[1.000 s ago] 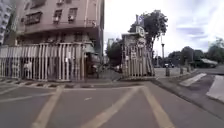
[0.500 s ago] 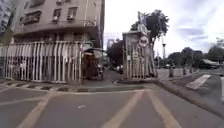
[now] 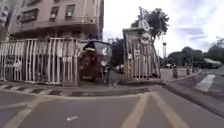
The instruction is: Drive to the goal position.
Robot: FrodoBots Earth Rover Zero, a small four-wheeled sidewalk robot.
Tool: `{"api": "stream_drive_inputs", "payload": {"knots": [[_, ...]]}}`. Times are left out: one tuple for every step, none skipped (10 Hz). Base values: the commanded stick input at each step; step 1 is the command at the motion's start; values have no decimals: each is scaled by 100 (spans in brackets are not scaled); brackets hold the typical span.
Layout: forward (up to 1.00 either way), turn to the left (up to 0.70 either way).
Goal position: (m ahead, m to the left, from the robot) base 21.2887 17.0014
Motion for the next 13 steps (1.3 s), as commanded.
{"api": "stream_drive_inputs", "payload": {"knots": [[-45, 0], [-45, 0], [-45, 0], [-45, 0], [-45, 0], [-45, 0], [-45, 0], [-45, 0], [-45, 0], [-45, 0], [-45, 0], [-45, 0], [-45, 0]]}}
